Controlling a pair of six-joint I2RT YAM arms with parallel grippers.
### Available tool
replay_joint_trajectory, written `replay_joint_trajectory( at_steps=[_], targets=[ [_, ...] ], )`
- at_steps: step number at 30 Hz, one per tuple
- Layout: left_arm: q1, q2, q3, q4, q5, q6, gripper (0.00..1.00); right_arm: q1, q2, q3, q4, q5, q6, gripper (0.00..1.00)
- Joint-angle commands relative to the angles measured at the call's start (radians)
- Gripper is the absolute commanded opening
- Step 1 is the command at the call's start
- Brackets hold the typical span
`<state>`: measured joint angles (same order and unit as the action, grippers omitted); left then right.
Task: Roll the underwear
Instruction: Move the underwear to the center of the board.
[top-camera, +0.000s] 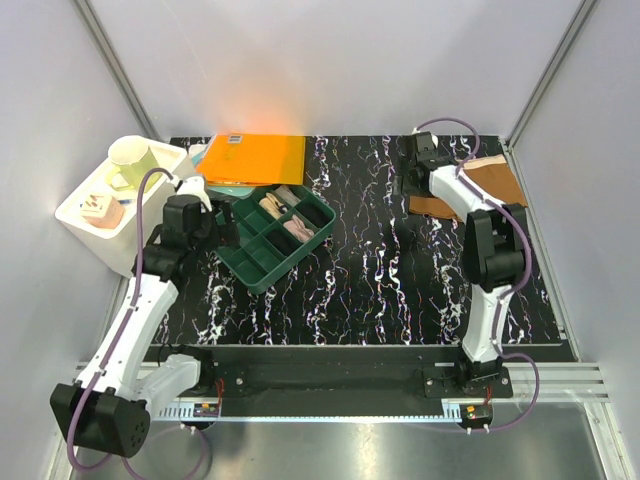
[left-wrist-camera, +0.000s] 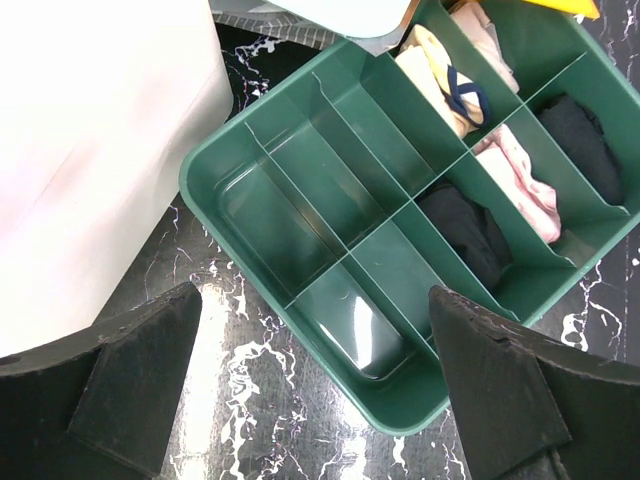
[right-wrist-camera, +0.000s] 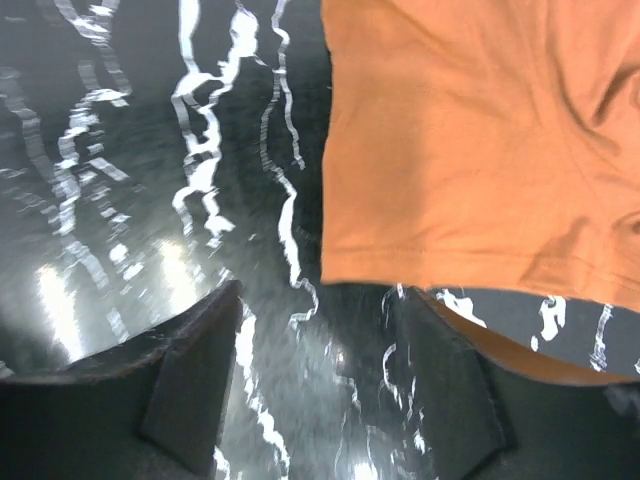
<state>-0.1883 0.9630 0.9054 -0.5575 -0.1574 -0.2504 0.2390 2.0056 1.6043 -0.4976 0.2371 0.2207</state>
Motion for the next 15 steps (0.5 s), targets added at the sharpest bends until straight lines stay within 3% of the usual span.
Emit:
replay_joint_trajectory(
  at_steps=[1,8,15],
  targets=[
    [0.004,0.014,0.006,0.054,-0.010,0.023,0.99,-0.001,0.064,0.091,0.022,0.074,-0.018,0.69],
    [0.004,0.020,0.004,0.056,0.007,0.028,0.99,-0.017,0.185,0.149,0.021,0.099,-0.014,0.57],
    [0.004,0.031,0.006,0.056,0.013,0.026,0.99,-0.017,0.203,0.129,0.014,0.041,0.002,0.50]
  ],
)
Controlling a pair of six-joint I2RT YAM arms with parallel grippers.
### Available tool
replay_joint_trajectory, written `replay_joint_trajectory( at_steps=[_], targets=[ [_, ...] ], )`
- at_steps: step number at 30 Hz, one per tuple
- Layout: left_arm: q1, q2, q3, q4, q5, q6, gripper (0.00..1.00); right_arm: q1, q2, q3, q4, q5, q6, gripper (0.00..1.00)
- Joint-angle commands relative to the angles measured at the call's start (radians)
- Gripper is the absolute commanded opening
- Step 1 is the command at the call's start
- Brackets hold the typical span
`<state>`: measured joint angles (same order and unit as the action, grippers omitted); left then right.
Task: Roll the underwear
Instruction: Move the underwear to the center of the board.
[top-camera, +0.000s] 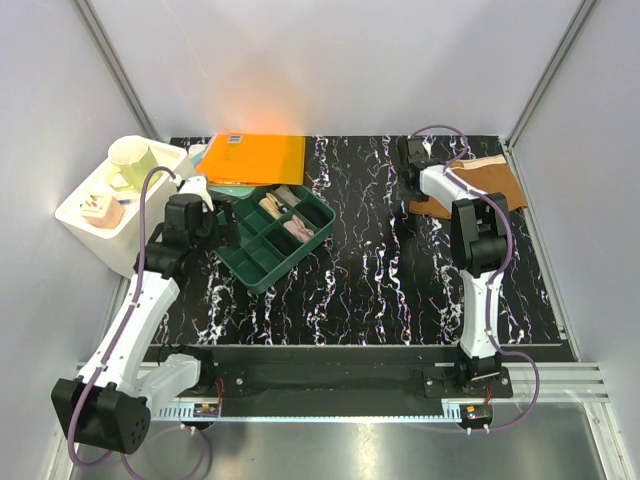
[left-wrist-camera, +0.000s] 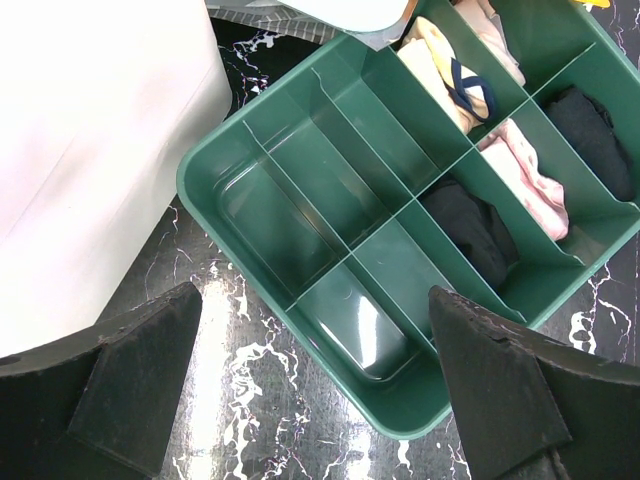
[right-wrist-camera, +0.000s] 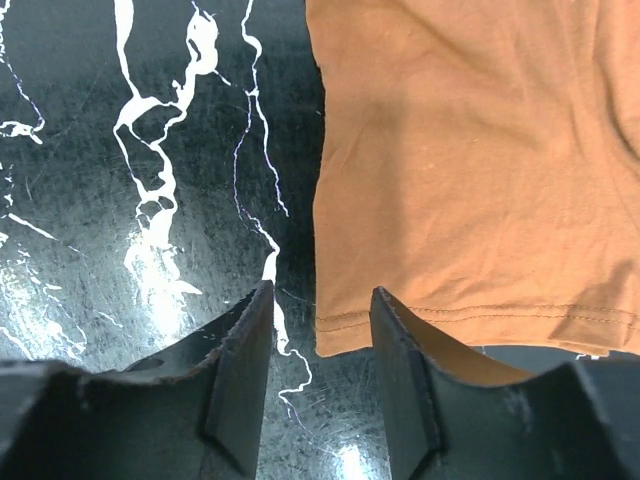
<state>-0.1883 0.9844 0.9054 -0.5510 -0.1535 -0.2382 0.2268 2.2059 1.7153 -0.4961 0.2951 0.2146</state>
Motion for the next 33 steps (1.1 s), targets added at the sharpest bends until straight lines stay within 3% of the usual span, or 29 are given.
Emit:
replay_joint_trajectory(
  at_steps=[1,16,20,21,25,33],
  targets=[
    [0.004,0.011,0.007,0.049,0.009,0.014,0.99,-0.004,0.009,0.017,0.013,-0.020,0.006,0.48],
    [0.004,-0.009,0.007,0.049,0.032,0.008,0.99,-0.004,0.064,0.021,-0.070,-0.031,0.054,0.41],
    [0.004,-0.021,0.004,0.051,0.032,0.007,0.99,-0.004,0.071,0.023,-0.085,-0.017,0.069,0.28],
    [0.004,-0.023,0.006,0.049,0.032,0.007,0.99,-0.004,0.068,0.021,-0.088,-0.020,0.066,0.18],
    [0.004,-0.038,0.007,0.049,0.042,0.007,0.99,-0.004,0.063,0.014,-0.107,-0.069,0.040,0.00],
    [0.003,-0.067,0.004,0.051,0.057,0.002,0.99,0.002,-0.059,-0.114,-0.088,-0.206,0.043,0.00]
  ],
)
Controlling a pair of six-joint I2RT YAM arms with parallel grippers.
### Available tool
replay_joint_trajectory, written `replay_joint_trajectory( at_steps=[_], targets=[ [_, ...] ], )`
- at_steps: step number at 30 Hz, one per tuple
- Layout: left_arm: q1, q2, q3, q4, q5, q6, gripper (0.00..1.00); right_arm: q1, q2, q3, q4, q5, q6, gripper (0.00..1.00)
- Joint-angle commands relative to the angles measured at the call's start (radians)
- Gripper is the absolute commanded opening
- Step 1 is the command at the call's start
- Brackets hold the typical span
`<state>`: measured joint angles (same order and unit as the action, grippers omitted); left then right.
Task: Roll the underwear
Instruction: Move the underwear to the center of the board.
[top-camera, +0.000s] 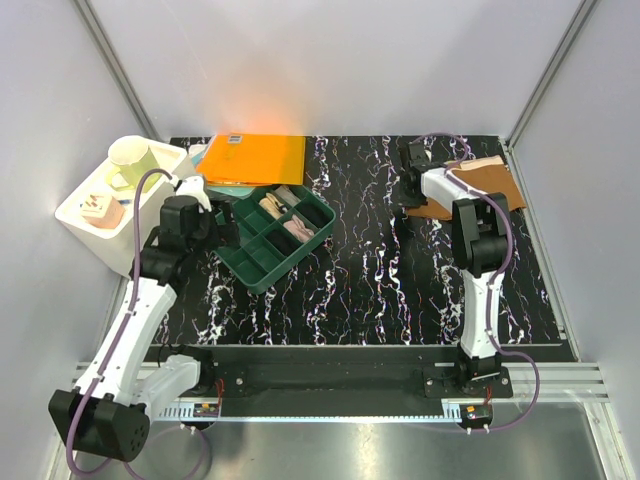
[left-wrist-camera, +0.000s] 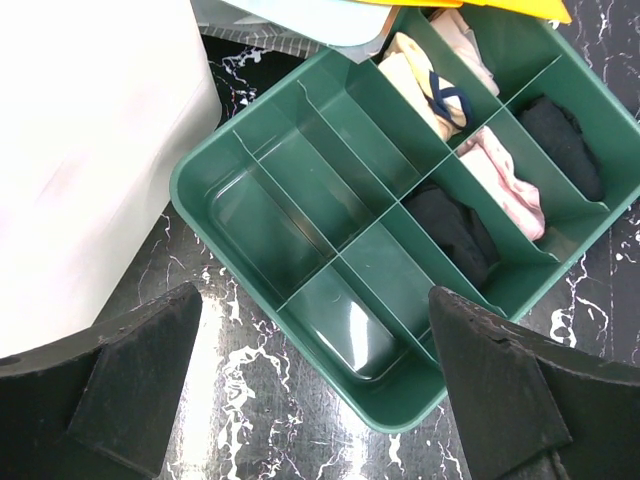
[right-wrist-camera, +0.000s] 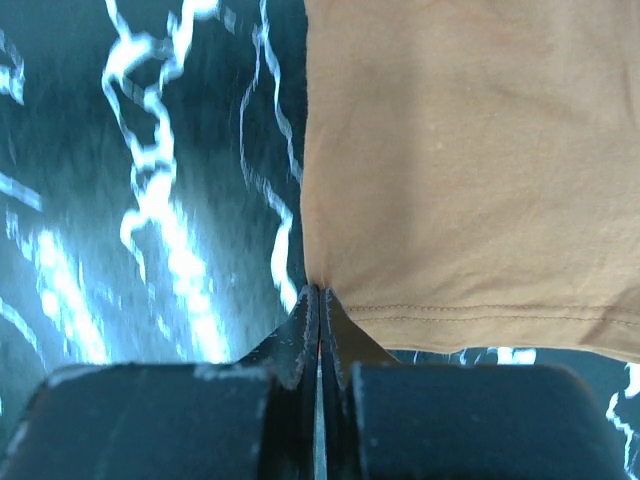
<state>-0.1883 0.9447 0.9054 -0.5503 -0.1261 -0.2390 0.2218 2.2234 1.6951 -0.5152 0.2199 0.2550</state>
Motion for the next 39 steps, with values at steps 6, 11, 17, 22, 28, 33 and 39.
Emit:
replay_joint_trajectory(
  at_steps=[6,11,17,22,28,33,39],
  targets=[
    [0.004,-0.049,-0.005,0.050,0.052,0.000,0.99,0.040,-0.229,-0.316,-0.052,-0.298,0.102,0.00],
    [0.003,-0.055,-0.011,0.052,0.108,-0.045,0.99,0.138,-0.387,-0.515,-0.037,-0.313,0.174,0.00],
    [-0.019,-0.087,-0.109,0.084,0.186,-0.198,0.94,0.324,-0.585,-0.710,-0.022,-0.350,0.282,0.00],
    [-0.190,-0.138,-0.227,0.128,0.128,-0.400,0.91,0.462,-0.726,-0.869,0.032,-0.392,0.360,0.00],
    [-0.503,-0.098,-0.344,0.232,-0.004,-0.649,0.91,0.597,-0.849,-1.003,0.061,-0.424,0.454,0.00],
    [-0.617,0.028,-0.411,0.346,-0.007,-0.799,0.88,0.700,-0.892,-1.072,0.109,-0.424,0.513,0.00],
    [-0.730,0.172,-0.376,0.443,-0.067,-0.896,0.80,0.768,-0.927,-1.104,0.155,-0.415,0.546,0.00]
  ],
)
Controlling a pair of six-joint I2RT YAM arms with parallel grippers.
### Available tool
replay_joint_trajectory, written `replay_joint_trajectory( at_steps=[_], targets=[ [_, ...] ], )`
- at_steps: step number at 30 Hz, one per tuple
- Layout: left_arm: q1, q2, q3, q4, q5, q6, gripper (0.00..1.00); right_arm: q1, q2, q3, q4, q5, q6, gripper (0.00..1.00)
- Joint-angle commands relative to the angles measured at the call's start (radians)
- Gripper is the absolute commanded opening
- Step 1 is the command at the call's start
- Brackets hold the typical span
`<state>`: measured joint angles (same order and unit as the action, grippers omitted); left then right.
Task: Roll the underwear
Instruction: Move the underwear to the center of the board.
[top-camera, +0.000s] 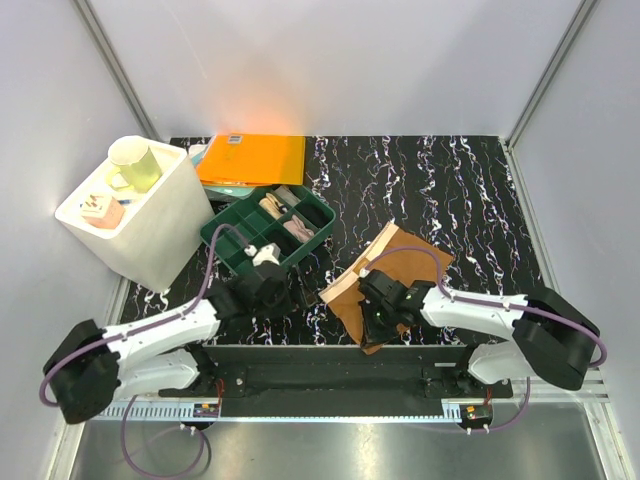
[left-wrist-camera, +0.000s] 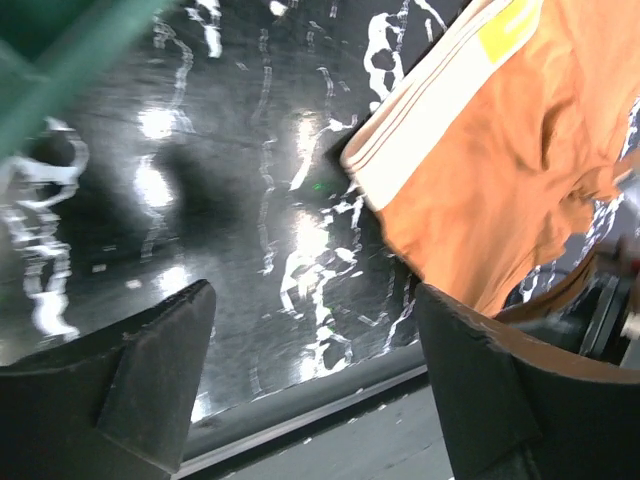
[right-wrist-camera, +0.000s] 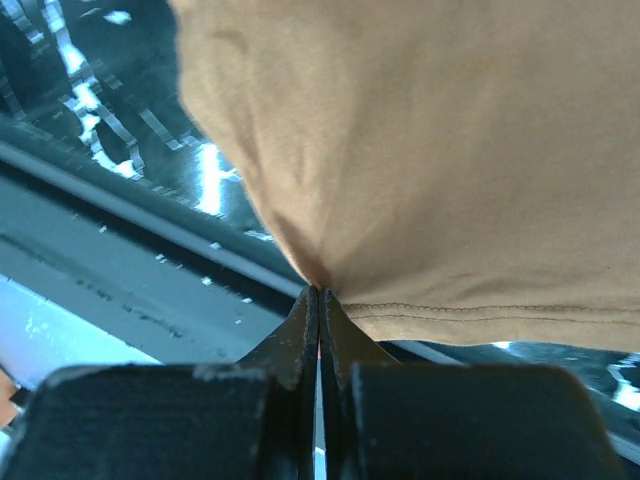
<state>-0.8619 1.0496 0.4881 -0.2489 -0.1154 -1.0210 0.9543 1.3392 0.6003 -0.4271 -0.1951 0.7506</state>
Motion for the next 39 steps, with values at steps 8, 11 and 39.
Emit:
replay_joint_trajectory(
  at_steps=[8,11,39],
  targets=[
    [-0.143,0.329,0.099,0.169,-0.083,-0.287,0.77,0.047,-0.106,-0.053,0.074,0.006,0.038,0.00],
    [-0.144,0.381,0.122,0.189,-0.099,-0.301,0.74,0.047,-0.136,-0.076,0.077,-0.001,0.033,0.00],
    [-0.152,0.458,0.179,0.063,-0.308,-0.323,0.38,0.047,-0.141,-0.099,0.102,-0.033,0.020,0.00]
  ],
)
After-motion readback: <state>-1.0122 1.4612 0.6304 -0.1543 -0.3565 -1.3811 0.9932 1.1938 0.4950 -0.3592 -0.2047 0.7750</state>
